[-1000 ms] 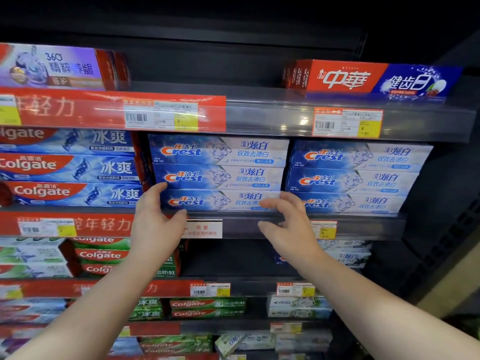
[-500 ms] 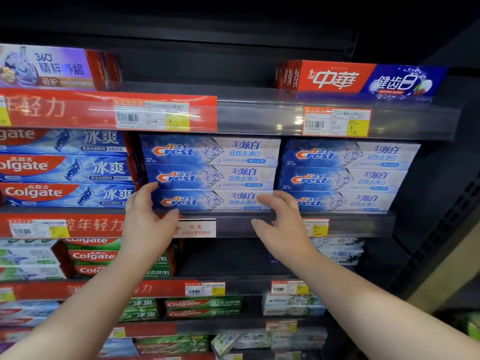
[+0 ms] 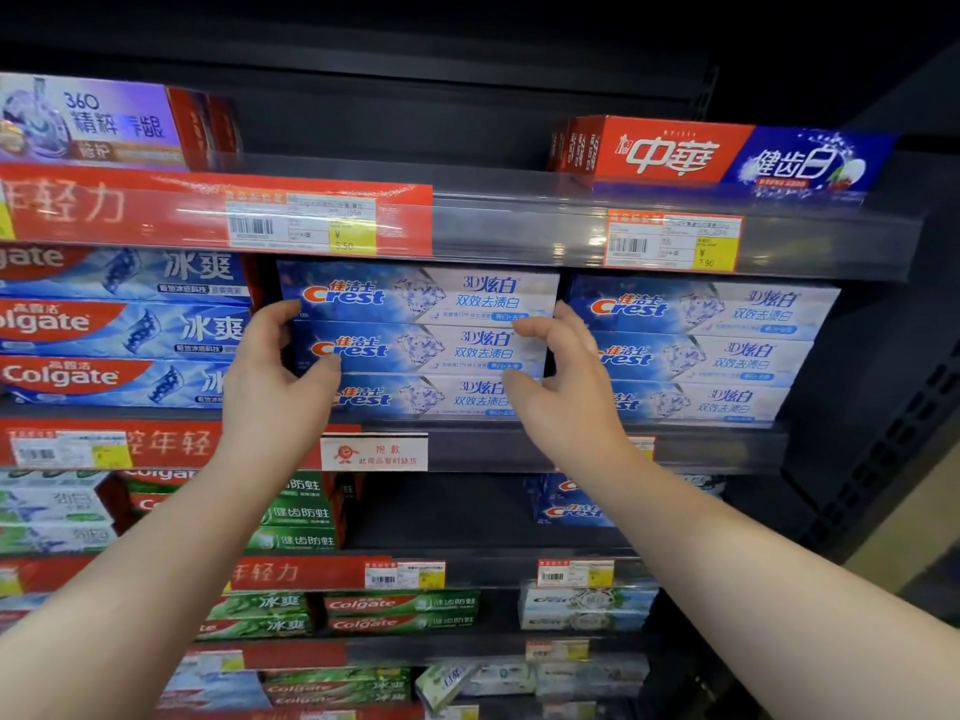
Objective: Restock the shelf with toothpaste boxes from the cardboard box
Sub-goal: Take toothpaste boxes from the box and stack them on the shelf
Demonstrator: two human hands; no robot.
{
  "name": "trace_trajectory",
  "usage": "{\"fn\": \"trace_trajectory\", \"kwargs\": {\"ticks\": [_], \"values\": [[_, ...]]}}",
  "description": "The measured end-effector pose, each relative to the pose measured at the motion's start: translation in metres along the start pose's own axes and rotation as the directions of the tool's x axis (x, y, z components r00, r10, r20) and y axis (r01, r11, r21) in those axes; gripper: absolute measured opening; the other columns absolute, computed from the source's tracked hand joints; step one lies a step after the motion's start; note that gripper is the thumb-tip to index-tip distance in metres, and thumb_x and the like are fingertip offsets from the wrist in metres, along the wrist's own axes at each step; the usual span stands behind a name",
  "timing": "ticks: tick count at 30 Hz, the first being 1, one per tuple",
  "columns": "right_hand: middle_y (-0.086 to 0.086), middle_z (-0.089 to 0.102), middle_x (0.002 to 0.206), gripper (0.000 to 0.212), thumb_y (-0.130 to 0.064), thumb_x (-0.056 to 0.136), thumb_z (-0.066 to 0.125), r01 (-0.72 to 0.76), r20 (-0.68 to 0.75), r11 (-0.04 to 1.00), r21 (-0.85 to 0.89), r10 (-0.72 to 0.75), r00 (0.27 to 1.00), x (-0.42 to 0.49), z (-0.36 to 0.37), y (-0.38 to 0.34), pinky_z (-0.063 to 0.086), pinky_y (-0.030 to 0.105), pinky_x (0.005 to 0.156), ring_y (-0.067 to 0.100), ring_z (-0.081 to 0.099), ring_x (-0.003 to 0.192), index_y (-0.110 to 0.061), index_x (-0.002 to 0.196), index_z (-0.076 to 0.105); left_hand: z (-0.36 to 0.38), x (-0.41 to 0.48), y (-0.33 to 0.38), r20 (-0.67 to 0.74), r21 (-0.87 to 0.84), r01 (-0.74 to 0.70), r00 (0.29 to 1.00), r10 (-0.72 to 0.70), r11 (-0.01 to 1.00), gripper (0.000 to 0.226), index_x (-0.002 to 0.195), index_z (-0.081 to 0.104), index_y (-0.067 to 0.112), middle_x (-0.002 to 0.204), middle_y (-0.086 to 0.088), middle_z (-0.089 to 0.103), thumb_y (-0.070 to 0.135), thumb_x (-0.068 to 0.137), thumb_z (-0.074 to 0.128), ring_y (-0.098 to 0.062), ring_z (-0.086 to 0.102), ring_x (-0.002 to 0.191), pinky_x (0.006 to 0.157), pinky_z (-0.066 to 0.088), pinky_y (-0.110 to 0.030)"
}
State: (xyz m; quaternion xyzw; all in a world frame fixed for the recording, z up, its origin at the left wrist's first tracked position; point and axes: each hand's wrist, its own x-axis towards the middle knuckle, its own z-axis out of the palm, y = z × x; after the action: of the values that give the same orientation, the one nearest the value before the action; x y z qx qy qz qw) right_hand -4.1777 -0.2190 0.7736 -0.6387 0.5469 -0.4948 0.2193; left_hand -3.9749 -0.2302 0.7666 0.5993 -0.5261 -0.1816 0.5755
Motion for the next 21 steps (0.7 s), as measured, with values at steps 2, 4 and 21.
{"fn": "trace_trajectory", "kwargs": {"ticks": [2, 4, 21], "values": [[-0.007, 0.018, 0.152, 0.039, -0.009, 0.083, 0.060, 0.000, -0.013, 1.000, -0.006, 0.000, 1.000, 0.002, 0.000, 0.001, 0.036, 0.033, 0.106, 0.012, 0.024, 0.138, -0.028, 0.116, 0.052, 0.001, -0.001, 0.001, 0.011, -0.009, 0.008, 1.000, -0.008, 1.000, 0.050, 0.131, 0.041, 0.025, 0.101, 0.016, 0.049, 0.013, 0.085, 0.059, 0.009, 0.043, 0.069, 0.082, 0.044, -0.033], [-0.005, 0.021, 0.152, 0.040, -0.009, 0.082, 0.060, 0.008, -0.027, 1.000, -0.019, -0.008, 1.000, 0.003, 0.000, 0.001, 0.027, 0.026, 0.108, 0.012, 0.022, 0.139, -0.025, 0.118, 0.052, 0.002, -0.003, 0.001, 0.018, -0.009, 0.006, 1.000, -0.006, 1.000, 0.050, 0.130, 0.042, 0.026, 0.088, 0.026, 0.044, 0.012, 0.085, 0.058, 0.015, 0.046, 0.067, 0.079, 0.043, -0.030], [-0.004, 0.019, 0.153, 0.044, -0.013, 0.084, 0.059, 0.043, 0.070, 0.990, -0.132, -0.034, 0.997, 0.000, -0.018, 0.001, 0.026, 0.021, 0.108, 0.010, 0.022, 0.138, -0.023, 0.126, 0.046, 0.002, -0.006, 0.001, 0.081, 0.088, -0.128, 0.989, 0.121, 0.988, 0.053, 0.132, 0.039, 0.017, 0.123, -0.005, 0.046, 0.009, 0.083, 0.060, -0.002, 0.051, 0.080, 0.075, 0.042, -0.024]]}}
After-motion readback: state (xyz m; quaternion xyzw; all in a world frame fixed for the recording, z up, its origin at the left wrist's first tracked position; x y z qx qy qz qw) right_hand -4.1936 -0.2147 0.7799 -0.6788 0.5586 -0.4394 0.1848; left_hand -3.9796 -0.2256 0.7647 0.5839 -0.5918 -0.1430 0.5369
